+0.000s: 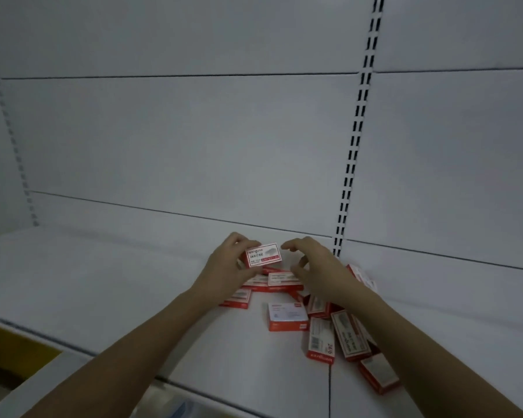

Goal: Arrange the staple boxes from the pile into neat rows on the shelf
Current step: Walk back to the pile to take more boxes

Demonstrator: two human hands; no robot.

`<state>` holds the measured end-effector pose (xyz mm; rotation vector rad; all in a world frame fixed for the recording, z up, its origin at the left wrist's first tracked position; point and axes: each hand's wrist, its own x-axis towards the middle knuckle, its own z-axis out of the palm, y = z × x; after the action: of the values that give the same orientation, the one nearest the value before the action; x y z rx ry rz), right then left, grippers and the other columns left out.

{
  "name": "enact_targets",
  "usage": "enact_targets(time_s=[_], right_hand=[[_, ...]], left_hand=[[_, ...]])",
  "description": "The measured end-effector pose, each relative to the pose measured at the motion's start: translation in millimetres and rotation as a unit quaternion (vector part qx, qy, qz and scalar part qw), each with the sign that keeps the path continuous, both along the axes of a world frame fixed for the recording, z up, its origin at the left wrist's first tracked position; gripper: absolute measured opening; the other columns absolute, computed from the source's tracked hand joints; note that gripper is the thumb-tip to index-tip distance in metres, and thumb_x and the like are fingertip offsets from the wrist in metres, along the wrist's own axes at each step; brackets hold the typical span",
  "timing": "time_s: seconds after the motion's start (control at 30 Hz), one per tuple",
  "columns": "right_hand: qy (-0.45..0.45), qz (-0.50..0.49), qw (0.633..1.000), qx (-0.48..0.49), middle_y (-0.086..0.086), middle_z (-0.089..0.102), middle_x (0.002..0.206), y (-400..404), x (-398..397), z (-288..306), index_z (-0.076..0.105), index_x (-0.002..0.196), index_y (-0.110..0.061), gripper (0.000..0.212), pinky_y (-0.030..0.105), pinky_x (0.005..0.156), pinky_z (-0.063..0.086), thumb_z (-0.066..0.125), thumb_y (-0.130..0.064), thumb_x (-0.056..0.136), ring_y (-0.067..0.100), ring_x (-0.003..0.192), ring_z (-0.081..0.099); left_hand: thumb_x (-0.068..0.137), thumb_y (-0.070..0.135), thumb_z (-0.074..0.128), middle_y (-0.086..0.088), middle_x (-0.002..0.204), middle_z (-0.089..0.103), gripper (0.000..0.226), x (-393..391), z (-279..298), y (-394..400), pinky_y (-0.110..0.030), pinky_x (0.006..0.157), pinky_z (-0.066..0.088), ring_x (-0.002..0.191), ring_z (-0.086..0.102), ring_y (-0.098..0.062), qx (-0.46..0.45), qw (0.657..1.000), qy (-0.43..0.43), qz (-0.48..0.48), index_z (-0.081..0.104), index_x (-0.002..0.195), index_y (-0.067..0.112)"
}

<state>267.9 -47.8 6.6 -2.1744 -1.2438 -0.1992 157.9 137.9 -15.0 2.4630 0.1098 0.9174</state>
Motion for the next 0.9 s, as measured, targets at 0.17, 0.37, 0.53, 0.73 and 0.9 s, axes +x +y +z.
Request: enact_targets(time_s=[0.17, 0.37, 0.53, 0.73, 0.9], right_hand=[[0.084, -0.006, 0.994, 0.072, -0.011, 0.046, 0.133, -8, 7, 1, 0.040, 0.139, -0.031, 0.056, 0.020, 0.074, 0.054, 0.061, -0.016, 0.089, 0.002, 0.097, 0.058], [0.086, -0.048, 0.986, 0.135, -0.008, 0.059, 0.125, -15, 13, -19, 0.050, 0.133, -0.027, 0.050, 0.015, 0.074, 0.054, 0.067, -0.020, 0.086, 0.001, 0.092, 0.063], [-0.031, -0.042, 0.994, 0.092, -0.011, 0.051, 0.121, -11, 7, -33, 0.048, 0.133, -0.023, 0.056, 0.012, 0.087, 0.040, 0.071, -0.025, 0.082, -0.001, 0.099, 0.047], [-0.055, -0.058, 0.988, 0.132, -0.011, 0.055, 0.112, -13, -9, -21, 0.055, 0.124, -0.023, 0.044, 0.020, 0.080, 0.048, 0.070, -0.023, 0.083, 0.002, 0.089, 0.053], [-0.060, -0.073, 0.987, 0.127, -0.013, 0.055, 0.109, -21, -14, -14, 0.058, 0.118, -0.025, 0.042, 0.014, 0.076, 0.048, 0.075, -0.022, 0.080, 0.001, 0.086, 0.052]], left_hand=[[0.077, 0.003, 0.075, 0.009, 0.111, 0.056, 0.048, 27, 12, -15, -0.012, 0.078, 0.051, 0.096, 0.059, -0.003, -0.130, 0.987, -0.015, -0.096, 0.064, 0.121, 0.019], [0.073, 0.004, 0.079, 0.005, 0.105, 0.067, 0.044, 41, -2, -31, -0.015, 0.071, 0.054, 0.087, 0.067, -0.002, -0.234, 0.963, -0.052, -0.122, 0.064, 0.107, 0.027], [0.073, 0.002, 0.078, 0.002, 0.097, 0.071, 0.045, 41, -12, -43, -0.023, 0.076, 0.057, 0.086, 0.071, -0.009, -0.278, 0.943, -0.069, -0.171, 0.064, 0.106, 0.029], [0.076, 0.003, 0.077, 0.010, 0.107, 0.068, 0.046, 24, -5, -37, -0.027, 0.081, 0.057, 0.099, 0.067, -0.011, -0.280, 0.935, -0.068, -0.208, 0.060, 0.112, 0.026], [0.078, 0.009, 0.076, 0.009, 0.117, 0.065, 0.050, 19, 4, -32, -0.023, 0.079, 0.056, 0.098, 0.067, -0.009, -0.290, 0.929, -0.027, -0.229, 0.055, 0.120, 0.029]])
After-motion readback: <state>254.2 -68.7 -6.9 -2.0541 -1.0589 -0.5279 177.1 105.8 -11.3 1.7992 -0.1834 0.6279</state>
